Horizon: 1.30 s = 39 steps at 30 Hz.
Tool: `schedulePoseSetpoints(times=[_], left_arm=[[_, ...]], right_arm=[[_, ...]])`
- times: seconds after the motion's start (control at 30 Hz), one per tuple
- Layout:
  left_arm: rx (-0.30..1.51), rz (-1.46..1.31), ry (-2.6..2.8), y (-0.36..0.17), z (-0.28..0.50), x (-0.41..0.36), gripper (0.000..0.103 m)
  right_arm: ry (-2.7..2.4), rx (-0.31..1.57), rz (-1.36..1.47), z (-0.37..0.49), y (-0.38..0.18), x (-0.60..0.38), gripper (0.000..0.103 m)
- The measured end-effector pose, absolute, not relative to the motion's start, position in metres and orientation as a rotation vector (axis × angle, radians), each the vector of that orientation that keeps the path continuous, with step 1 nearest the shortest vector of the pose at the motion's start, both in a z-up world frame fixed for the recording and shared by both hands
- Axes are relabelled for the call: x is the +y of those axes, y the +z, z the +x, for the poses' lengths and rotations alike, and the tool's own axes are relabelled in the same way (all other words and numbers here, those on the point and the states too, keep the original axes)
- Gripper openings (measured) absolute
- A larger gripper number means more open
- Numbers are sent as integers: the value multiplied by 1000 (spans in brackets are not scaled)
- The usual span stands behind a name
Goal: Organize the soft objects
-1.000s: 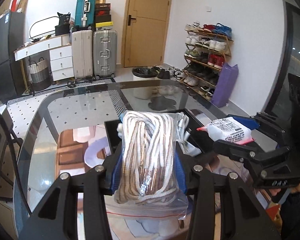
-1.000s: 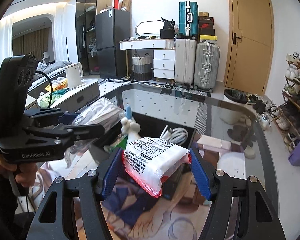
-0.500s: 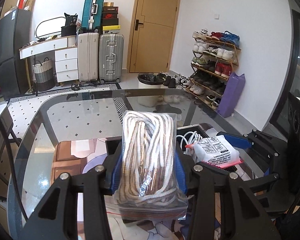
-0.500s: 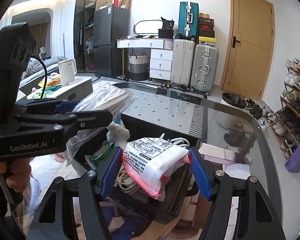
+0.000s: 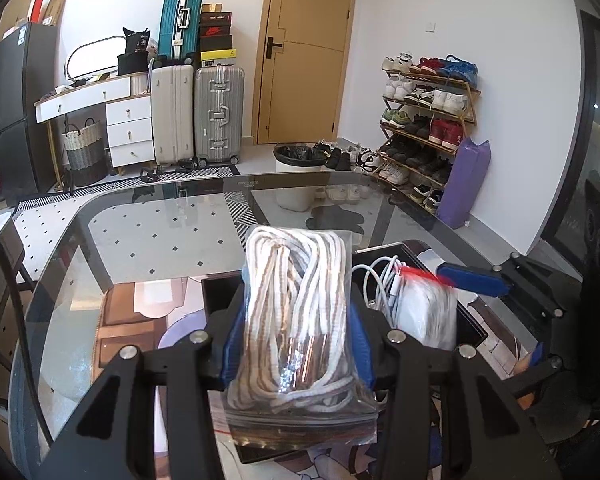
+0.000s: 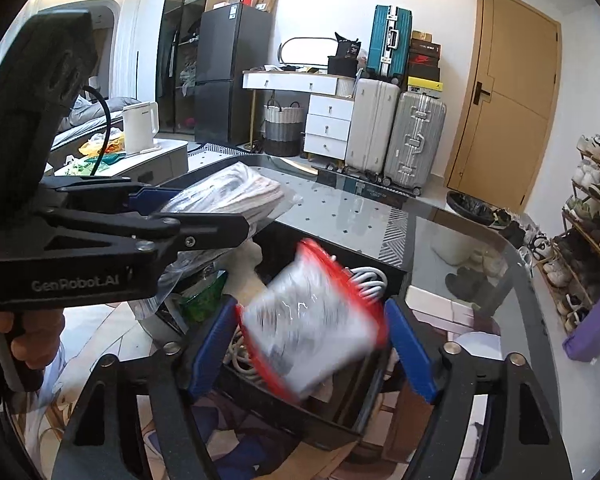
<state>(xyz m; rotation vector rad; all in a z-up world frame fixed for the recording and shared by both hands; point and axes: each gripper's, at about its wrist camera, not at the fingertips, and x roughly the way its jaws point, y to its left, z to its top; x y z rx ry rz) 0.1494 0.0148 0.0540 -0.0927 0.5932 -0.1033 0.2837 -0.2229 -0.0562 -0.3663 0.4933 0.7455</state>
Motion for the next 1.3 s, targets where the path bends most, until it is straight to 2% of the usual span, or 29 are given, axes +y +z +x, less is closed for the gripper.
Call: schedulePoseSetpoints(times=[0.17, 0.37, 0.4, 0.47, 0.63, 1.3], left_arm=[[595, -70, -112, 55, 149, 8, 46], [586, -53, -136, 58, 139, 4, 71], [588, -49, -131, 59, 137, 4, 82], [579, -50, -131, 61, 129, 6, 91], [561, -48, -122, 65, 110, 12, 103], [559, -23, 33, 39, 72, 18, 103]], right_arm=[[728, 473, -359, 280, -50, -235, 89], [707, 473, -330, 277, -46, -250, 98], [706, 476, -320, 276, -46, -254, 98], [708, 481, -300, 276, -46, -257, 101], [709, 503, -249, 278, -48, -271, 102], [749, 463, -161, 237, -57, -288, 102]])
